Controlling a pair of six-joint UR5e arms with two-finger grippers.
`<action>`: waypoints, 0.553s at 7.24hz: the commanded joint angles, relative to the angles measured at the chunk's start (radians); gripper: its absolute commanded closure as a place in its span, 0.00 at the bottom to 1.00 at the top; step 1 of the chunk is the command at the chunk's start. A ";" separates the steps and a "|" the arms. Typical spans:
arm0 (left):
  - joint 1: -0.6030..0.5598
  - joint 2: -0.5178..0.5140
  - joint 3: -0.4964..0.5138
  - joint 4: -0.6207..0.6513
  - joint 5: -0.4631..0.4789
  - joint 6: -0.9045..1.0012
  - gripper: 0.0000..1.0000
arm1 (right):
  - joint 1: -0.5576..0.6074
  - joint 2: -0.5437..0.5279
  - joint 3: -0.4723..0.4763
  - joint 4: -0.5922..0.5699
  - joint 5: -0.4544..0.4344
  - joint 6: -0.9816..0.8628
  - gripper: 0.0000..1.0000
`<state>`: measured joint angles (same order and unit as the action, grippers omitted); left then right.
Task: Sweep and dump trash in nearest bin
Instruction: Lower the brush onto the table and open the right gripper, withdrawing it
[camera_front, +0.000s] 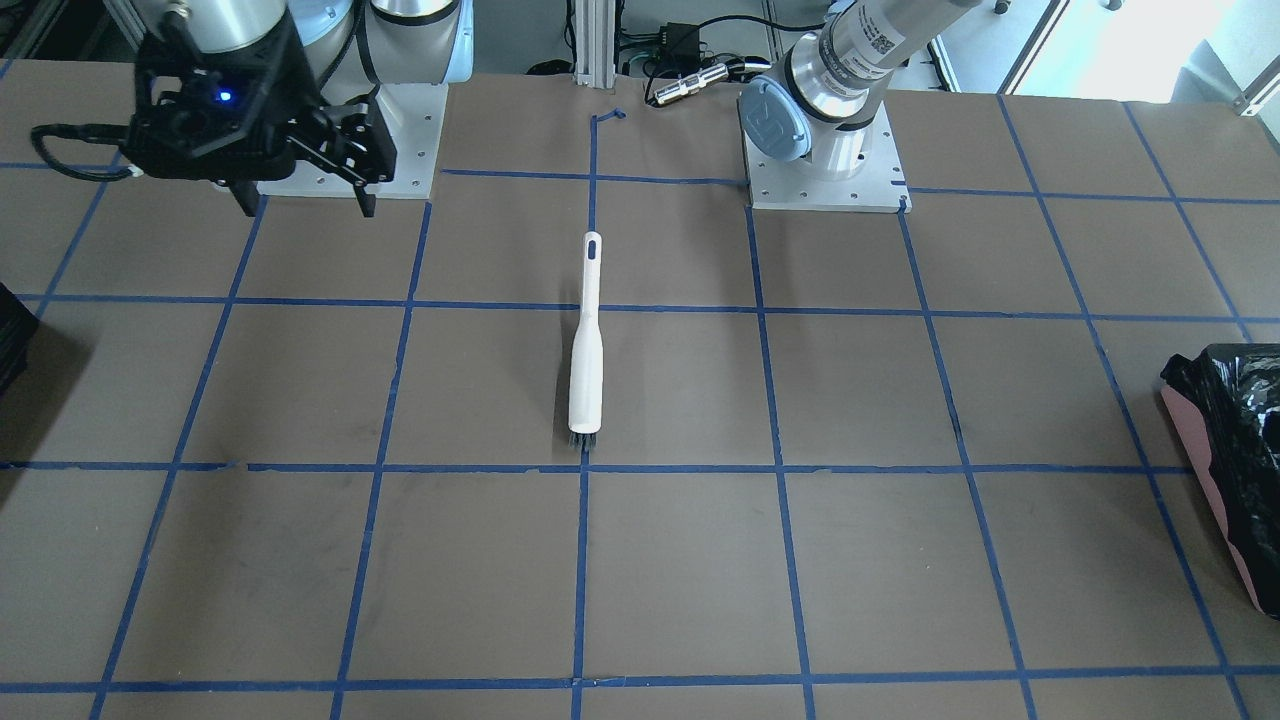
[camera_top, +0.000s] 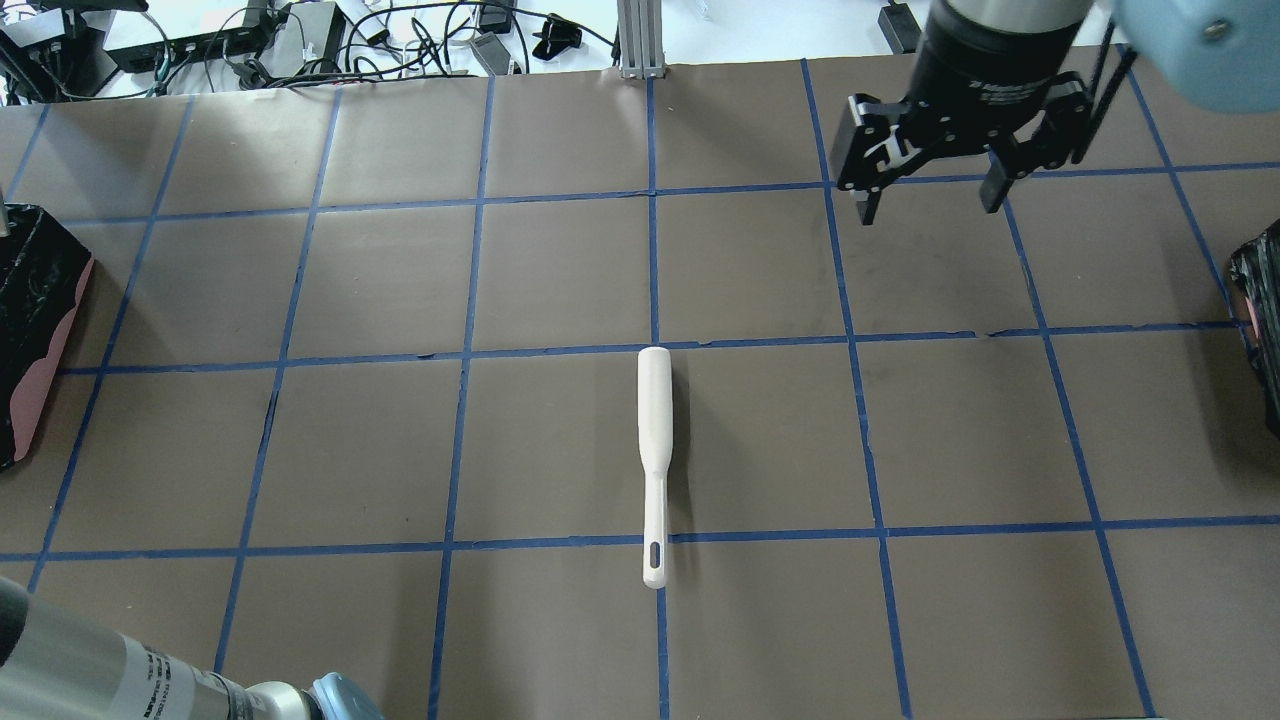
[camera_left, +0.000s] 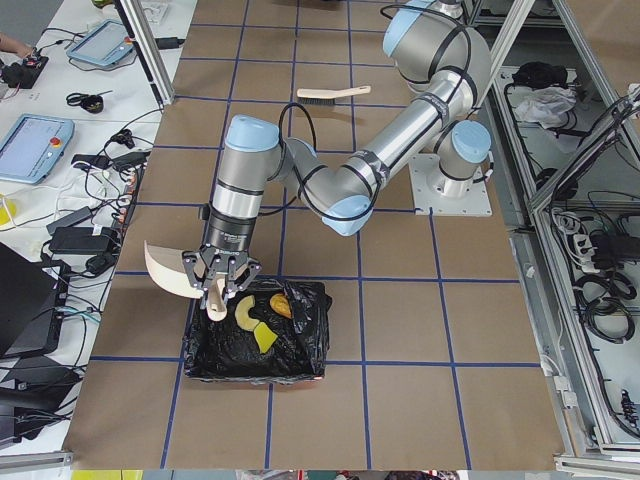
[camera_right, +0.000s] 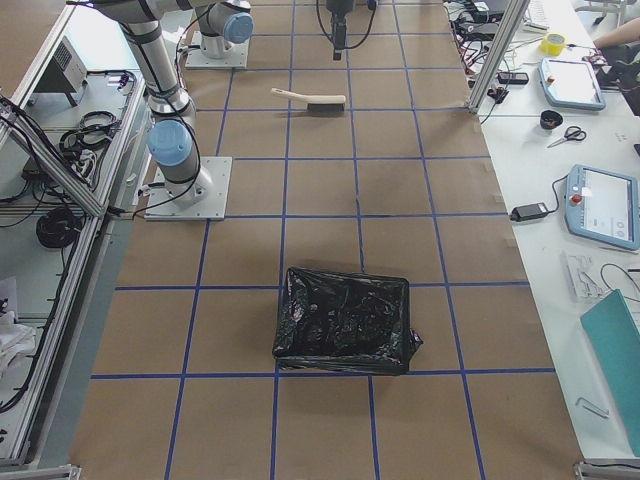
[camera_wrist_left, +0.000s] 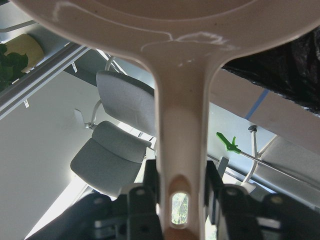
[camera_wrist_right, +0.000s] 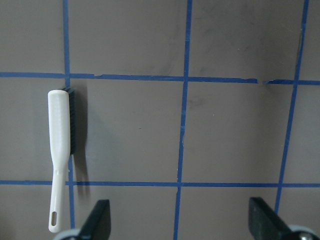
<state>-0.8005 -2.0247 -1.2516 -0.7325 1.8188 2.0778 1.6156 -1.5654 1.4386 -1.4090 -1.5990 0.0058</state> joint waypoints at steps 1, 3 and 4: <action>-0.040 0.033 -0.069 -0.042 -0.059 -0.164 1.00 | -0.045 -0.086 0.083 -0.007 -0.002 -0.046 0.13; -0.119 0.066 -0.171 -0.042 -0.062 -0.368 1.00 | -0.046 -0.127 0.121 -0.072 0.011 -0.044 0.00; -0.143 0.078 -0.219 -0.042 -0.070 -0.454 1.00 | -0.048 -0.127 0.114 -0.129 0.011 -0.043 0.00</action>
<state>-0.9072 -1.9639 -1.4121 -0.7741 1.7565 1.7338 1.5699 -1.6860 1.5521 -1.4766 -1.5912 -0.0386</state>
